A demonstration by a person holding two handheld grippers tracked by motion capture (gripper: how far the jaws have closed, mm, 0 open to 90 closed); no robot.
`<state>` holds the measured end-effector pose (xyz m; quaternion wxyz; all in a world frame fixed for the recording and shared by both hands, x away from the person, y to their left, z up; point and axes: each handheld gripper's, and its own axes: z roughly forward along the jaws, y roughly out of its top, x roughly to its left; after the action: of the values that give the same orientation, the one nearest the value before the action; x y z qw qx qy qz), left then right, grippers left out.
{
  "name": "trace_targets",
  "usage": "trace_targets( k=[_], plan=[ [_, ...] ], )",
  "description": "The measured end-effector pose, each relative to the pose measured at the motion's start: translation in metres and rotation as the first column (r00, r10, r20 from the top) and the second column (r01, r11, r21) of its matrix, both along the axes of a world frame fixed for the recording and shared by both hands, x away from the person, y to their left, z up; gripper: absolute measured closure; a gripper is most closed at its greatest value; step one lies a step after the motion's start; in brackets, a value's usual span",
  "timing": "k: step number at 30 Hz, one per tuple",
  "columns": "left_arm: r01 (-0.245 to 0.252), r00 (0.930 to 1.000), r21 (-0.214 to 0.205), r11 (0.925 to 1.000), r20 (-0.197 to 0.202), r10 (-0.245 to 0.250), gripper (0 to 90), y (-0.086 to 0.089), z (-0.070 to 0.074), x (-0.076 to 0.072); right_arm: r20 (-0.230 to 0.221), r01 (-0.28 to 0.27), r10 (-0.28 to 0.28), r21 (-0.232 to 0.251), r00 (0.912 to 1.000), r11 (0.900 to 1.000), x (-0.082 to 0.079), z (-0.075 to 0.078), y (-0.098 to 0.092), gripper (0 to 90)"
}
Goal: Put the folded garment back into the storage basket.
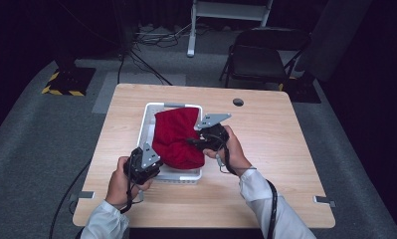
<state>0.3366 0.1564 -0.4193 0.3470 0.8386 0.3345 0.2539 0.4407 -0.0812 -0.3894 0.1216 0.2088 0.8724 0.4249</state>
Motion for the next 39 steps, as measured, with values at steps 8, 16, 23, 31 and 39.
trace_targets(
  k=[8,16,23,31,39],
  plan=[
    [-0.018,0.9996,0.003,0.9998,-0.02,0.018,70.1,0.005,-0.009,0.002,-0.022,-0.001,0.001,-0.007,0.9998,1.0,0.004,-0.011,0.008,65.6],
    [-0.027,0.9989,0.009,0.9996,-0.037,0.027,69.8,0.006,-0.017,0.005,-0.041,0.005,-0.006,-0.017,0.9991,0.9998,0.007,-0.02,0.011,65.5],
    [-0.035,0.9979,0.011,0.9993,-0.054,0.036,69.6,0.006,-0.023,0.008,-0.063,0.024,-0.024,-0.012,0.9977,0.9996,0.01,-0.029,0.012,65.2],
    [-0.048,0.9974,0.014,0.9988,-0.052,0.049,68.6,0.005,-0.024,0.007,-0.069,0.032,-0.033,-0.019,0.9971,0.9993,0.011,-0.032,0.012,64.1],
    [-0.043,0.9979,0.033,0.9985,-0.047,0.044,66.2,0.007,-0.02,0.005,-0.088,0.046,-0.048,-0.027,0.995,0.9986,0.012,-0.036,0.011,62.6]
  ],
)
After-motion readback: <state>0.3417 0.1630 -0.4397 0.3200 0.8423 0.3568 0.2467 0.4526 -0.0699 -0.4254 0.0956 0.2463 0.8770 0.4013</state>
